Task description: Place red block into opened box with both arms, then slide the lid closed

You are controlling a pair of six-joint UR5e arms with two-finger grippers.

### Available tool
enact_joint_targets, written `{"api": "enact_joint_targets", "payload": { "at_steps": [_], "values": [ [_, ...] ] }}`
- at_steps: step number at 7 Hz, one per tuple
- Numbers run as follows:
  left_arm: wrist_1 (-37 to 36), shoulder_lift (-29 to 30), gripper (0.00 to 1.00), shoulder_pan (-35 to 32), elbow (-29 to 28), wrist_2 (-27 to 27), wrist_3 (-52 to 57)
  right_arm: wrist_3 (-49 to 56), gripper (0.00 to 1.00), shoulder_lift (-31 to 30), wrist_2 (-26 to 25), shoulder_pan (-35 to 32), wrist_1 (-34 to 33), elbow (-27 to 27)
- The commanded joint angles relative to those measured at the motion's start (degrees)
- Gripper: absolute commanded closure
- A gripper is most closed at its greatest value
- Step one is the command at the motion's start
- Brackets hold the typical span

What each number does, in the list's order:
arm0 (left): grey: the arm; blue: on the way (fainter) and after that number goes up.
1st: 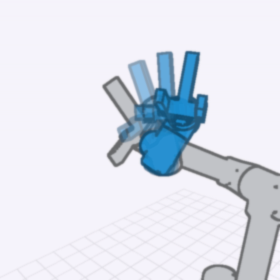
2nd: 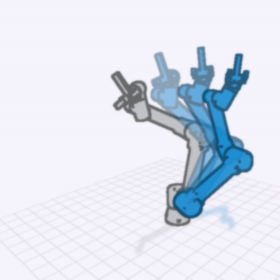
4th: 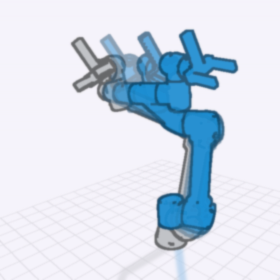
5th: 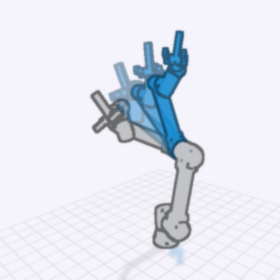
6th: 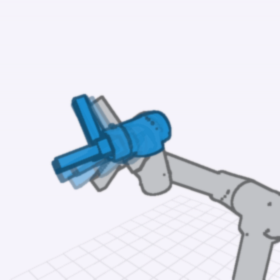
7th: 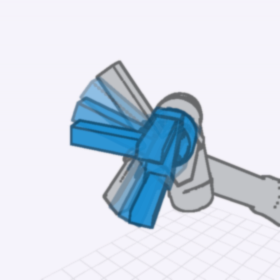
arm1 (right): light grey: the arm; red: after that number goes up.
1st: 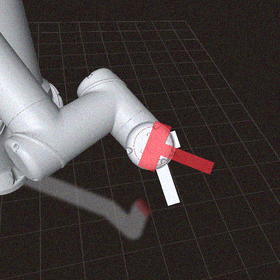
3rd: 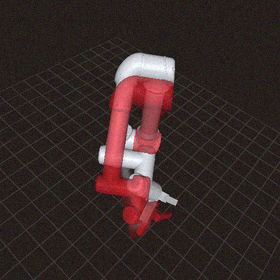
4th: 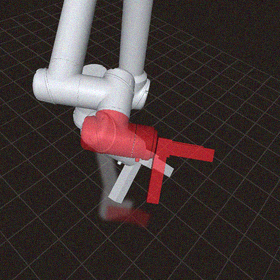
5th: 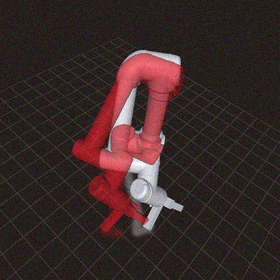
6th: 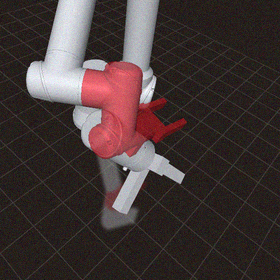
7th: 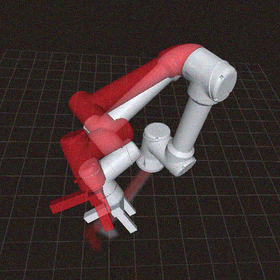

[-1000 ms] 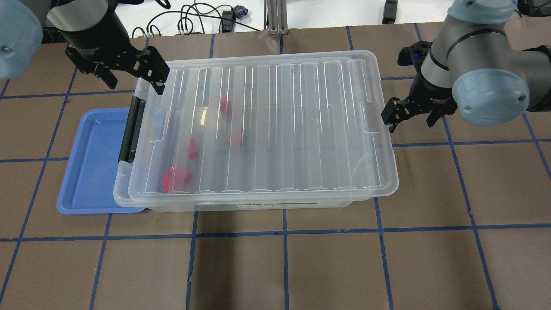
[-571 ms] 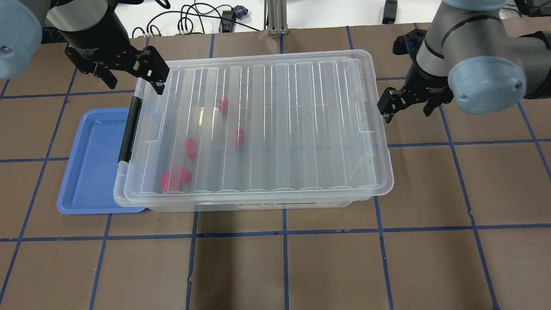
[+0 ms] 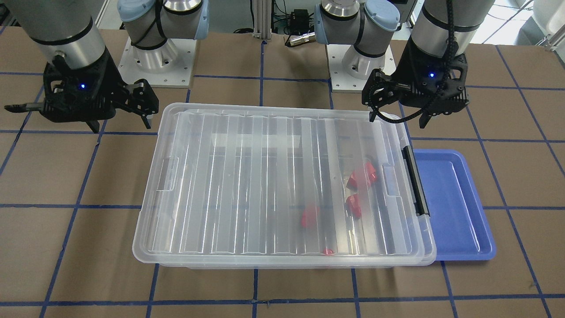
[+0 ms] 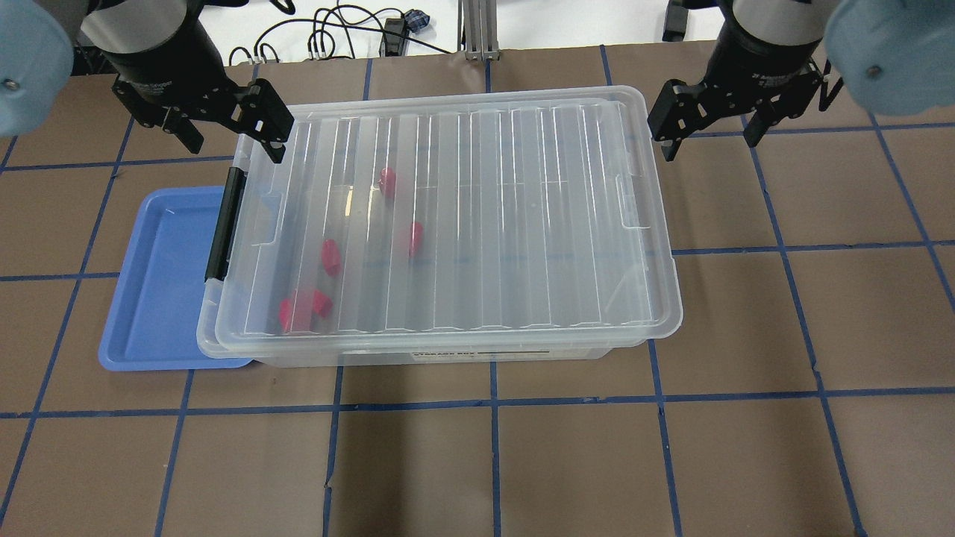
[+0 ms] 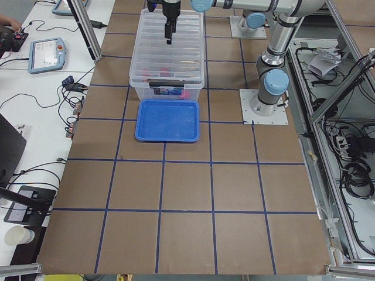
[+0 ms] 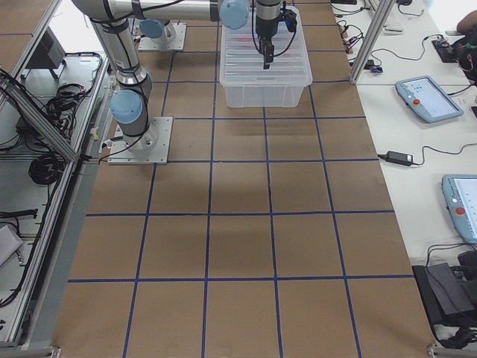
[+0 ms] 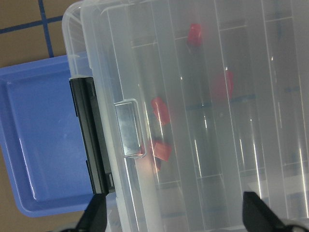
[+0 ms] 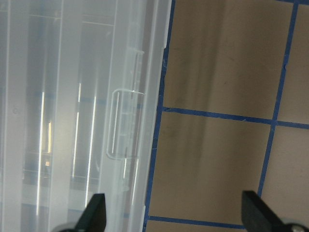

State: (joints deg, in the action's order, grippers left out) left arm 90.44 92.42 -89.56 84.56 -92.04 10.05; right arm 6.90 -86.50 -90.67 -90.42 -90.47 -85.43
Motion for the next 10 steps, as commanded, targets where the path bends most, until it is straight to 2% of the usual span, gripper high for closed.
{"api": "enact_joint_targets", "payload": {
  "at_steps": [1,10],
  "values": [
    [0.0,-0.1,0.00,0.0,-0.1,-0.1,0.1,-2.0,0.00,2.7,-0.2,-1.2,2.2,3.7],
    [-0.1,-0.2,0.00,0.7,-0.4,0.0,-1.0,-2.0,0.00,2.7,0.3,-1.1,1.8,4.5]
  ]
}}
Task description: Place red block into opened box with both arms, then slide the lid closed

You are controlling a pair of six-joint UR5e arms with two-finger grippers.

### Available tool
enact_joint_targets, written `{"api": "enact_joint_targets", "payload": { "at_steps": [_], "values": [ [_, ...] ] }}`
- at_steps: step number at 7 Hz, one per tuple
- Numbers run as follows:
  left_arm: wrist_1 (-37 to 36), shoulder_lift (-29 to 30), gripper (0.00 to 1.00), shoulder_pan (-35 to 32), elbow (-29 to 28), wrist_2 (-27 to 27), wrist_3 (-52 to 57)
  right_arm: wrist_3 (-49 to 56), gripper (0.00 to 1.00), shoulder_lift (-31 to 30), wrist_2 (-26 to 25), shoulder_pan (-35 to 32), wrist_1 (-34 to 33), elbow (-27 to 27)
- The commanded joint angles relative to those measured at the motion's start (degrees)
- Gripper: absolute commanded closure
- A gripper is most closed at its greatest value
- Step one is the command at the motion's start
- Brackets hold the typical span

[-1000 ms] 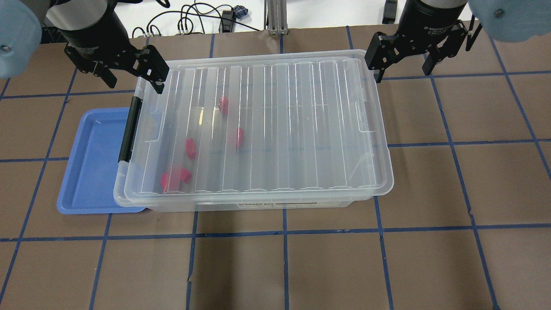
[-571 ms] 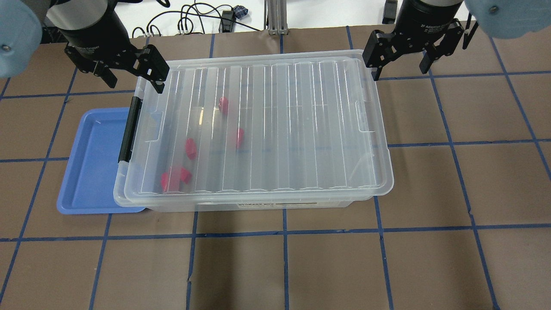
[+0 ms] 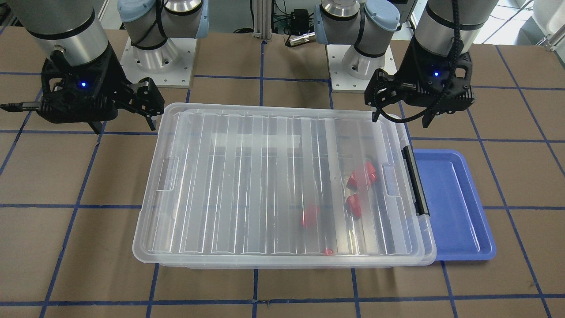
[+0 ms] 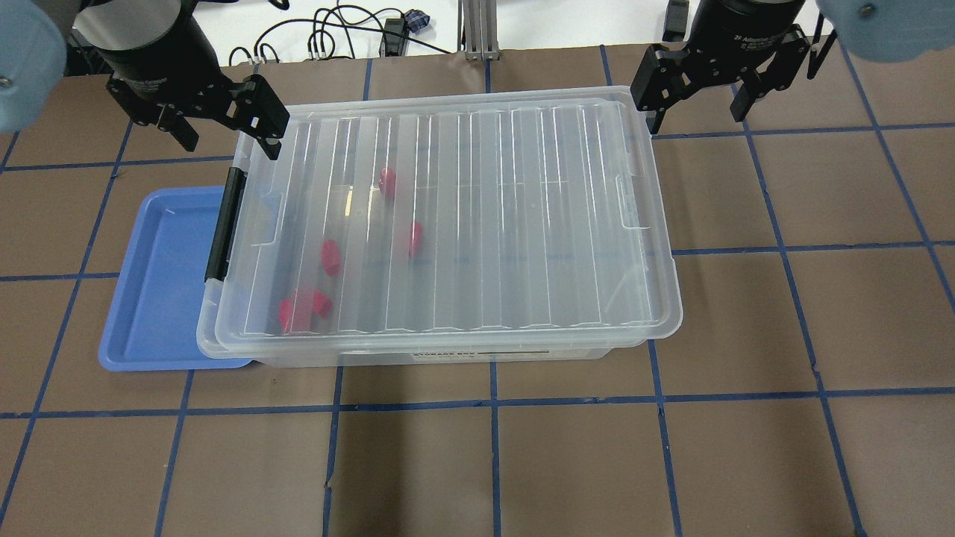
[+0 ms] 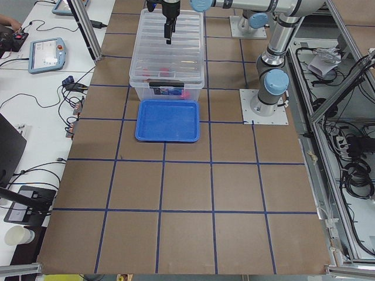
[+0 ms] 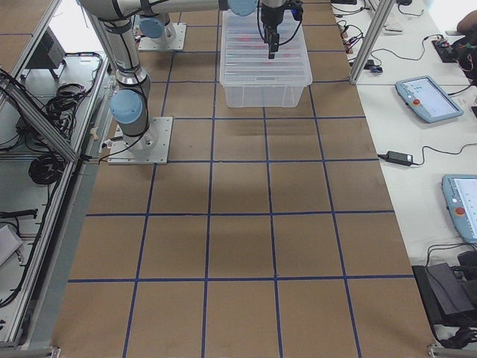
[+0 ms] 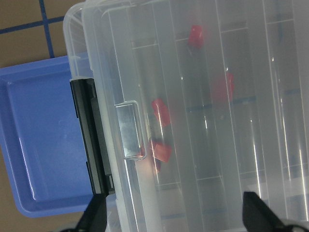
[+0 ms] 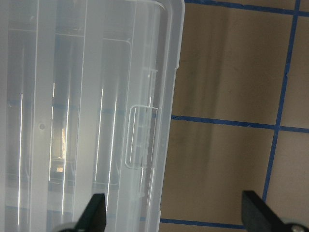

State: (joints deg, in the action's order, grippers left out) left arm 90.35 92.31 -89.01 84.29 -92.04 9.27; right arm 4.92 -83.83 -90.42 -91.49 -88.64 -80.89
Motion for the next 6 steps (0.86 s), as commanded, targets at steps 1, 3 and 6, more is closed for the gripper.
{"api": "enact_joint_targets", "payload": {
  "at_steps": [1,3,6],
  "values": [
    [0.0,0.0,0.00,0.2,-0.6,-0.1,-0.3,0.0,0.00,0.0,0.0,0.0,0.0,-0.1],
    [0.0,0.0,0.00,0.2,-0.7,0.0,-1.4,0.0,0.00,0.0,-0.1,0.0,0.0,-0.3],
    [-0.5,-0.1,0.00,0.2,-0.7,0.1,-1.9,0.0,0.00,-0.1,-0.1,0.0,0.1,-0.4]
  ]
}}
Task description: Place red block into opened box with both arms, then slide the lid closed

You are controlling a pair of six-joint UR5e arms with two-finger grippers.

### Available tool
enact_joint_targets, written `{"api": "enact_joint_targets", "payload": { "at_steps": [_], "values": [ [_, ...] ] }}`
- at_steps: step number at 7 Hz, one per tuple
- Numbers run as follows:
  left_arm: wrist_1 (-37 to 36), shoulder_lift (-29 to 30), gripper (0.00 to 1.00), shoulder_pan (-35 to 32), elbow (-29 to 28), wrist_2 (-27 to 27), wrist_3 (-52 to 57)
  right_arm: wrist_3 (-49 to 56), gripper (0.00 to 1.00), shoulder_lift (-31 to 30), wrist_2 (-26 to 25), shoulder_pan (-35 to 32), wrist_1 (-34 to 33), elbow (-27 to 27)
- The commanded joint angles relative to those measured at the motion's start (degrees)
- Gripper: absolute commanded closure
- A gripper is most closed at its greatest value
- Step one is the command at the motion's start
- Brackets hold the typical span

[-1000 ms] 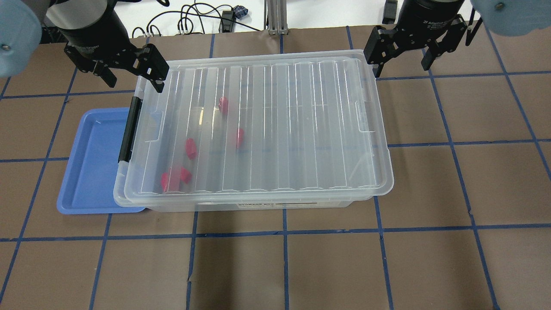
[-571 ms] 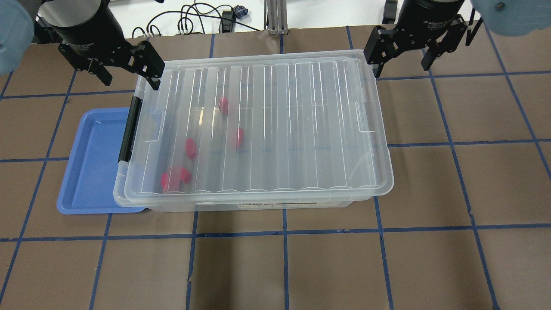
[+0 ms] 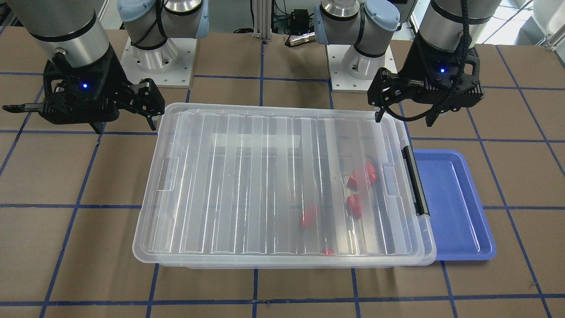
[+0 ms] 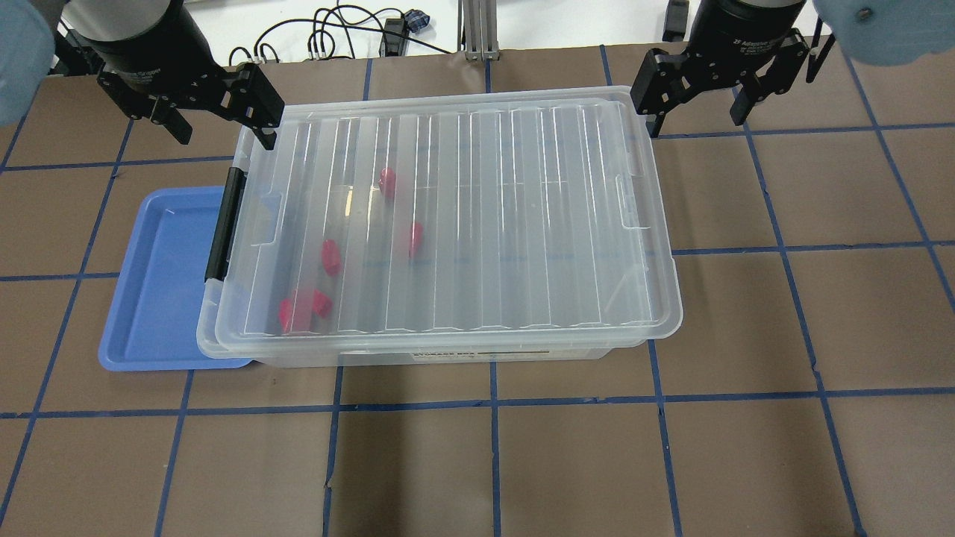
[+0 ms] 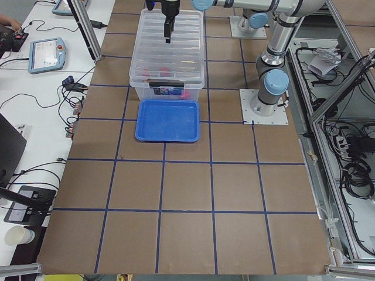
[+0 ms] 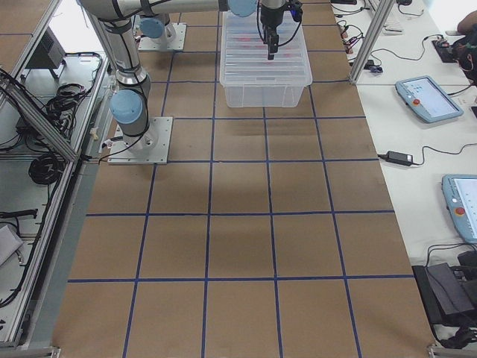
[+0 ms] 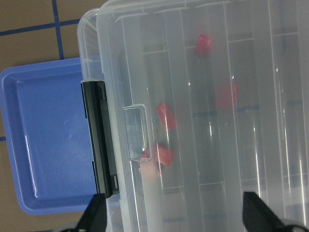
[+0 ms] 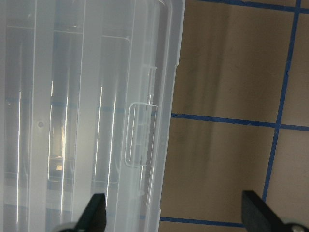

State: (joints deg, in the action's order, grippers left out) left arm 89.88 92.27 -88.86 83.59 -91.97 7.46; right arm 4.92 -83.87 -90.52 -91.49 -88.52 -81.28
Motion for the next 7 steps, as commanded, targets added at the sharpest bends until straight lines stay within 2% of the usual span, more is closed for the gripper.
{"api": "enact_joint_targets", "payload": {
  "at_steps": [1,7],
  "values": [
    [-0.1,-0.1,0.00,0.3,0.1,0.0,-0.1,0.0,0.00,-0.1,0.0,0.0,0.0,0.0],
    [0.0,-0.3,0.00,-0.1,0.3,-0.1,-1.0,0.0,0.00,0.0,0.0,0.0,0.1,-0.1]
  ]
}}
